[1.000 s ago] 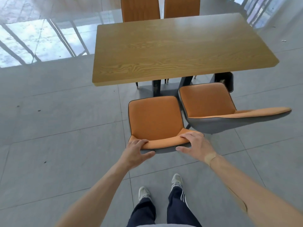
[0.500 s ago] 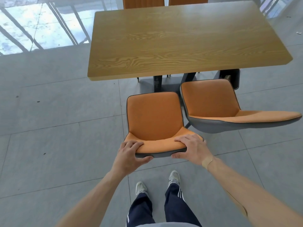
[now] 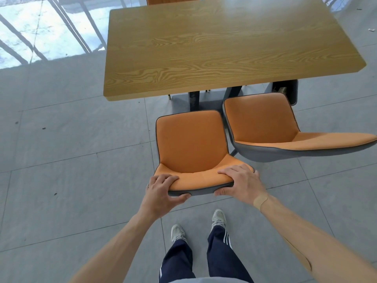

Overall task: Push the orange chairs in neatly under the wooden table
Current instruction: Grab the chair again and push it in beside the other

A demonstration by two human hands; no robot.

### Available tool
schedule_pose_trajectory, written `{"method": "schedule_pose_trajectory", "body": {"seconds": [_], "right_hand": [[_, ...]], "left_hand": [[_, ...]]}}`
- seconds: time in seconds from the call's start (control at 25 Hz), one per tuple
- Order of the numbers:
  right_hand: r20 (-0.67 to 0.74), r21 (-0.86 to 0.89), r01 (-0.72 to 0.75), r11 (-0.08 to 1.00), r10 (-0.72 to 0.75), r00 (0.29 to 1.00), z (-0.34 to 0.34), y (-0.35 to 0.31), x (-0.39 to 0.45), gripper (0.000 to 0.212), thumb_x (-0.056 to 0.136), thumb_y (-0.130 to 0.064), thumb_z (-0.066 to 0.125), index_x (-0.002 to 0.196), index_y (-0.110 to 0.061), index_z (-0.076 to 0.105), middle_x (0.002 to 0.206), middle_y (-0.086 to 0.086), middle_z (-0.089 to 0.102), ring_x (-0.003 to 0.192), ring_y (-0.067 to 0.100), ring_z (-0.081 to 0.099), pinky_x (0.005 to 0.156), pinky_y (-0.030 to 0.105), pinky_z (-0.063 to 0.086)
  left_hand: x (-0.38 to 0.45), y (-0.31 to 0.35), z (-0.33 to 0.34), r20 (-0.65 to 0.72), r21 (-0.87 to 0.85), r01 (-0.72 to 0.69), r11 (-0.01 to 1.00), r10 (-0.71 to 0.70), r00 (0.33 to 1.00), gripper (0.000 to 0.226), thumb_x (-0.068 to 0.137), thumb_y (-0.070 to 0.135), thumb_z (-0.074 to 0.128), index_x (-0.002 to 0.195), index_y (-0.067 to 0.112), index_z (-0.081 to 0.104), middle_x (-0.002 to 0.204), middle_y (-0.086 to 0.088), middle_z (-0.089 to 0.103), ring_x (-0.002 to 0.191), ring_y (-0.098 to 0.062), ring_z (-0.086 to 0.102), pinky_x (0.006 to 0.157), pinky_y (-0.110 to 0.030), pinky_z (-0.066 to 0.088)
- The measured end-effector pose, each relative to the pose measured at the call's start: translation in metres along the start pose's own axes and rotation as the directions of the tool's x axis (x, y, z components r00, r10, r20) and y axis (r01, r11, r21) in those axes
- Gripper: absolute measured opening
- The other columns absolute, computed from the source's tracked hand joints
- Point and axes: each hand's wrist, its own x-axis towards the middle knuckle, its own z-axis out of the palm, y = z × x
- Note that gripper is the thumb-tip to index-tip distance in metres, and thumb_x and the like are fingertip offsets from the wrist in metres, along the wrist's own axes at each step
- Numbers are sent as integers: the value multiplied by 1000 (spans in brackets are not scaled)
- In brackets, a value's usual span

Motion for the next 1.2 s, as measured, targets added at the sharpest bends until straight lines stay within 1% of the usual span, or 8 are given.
{"method": "schedule_pose_trajectory", "body": {"seconds": [0.44, 0.76, 1.08, 1.2], "right_hand": [[-1, -2, 11, 1000, -11, 1000, -11, 7, 13, 99, 51, -99, 33, 132, -46, 49, 137, -17, 52, 129, 13, 39, 101, 53, 32], [-35, 20, 16, 1000, -15, 999, -21, 11, 32, 96, 53, -99, 36, 131, -46, 51, 135, -16, 54, 129, 16, 40, 100, 57, 33], [-75, 11, 3, 1000, -3, 997, -29, 14, 48, 95, 54, -100, 32, 129, -45, 52, 131, -15, 57, 124, 17, 44, 93, 51, 37], [-73, 6, 2, 1000, -2, 997, -28, 15, 48, 96, 53, -101, 29, 128, -45, 52, 130, -14, 58, 122, 17, 44, 92, 50, 37]], "left_hand": [[14, 4, 0, -7, -17, 9, 1000, -9, 1000, 87, 65, 86, 48, 129, 27, 58, 130, 10, 53, 124, -19, 36, 102, -49, 41], [38, 5, -7, -13, -32, 15, 999, -16, 1000, 83, 65, 84, 51, 127, 29, 58, 128, 10, 54, 122, -18, 35, 101, -48, 42], [63, 7, -15, 2, -15, 1, 1000, -1, 1000, 80, 65, 82, 51, 126, 31, 57, 126, 8, 53, 119, -19, 36, 99, -46, 44], [63, 7, -13, -10, -16, 7, 1000, -8, 1000, 77, 65, 81, 53, 124, 31, 58, 124, 9, 54, 118, -20, 37, 98, -47, 44]]}}
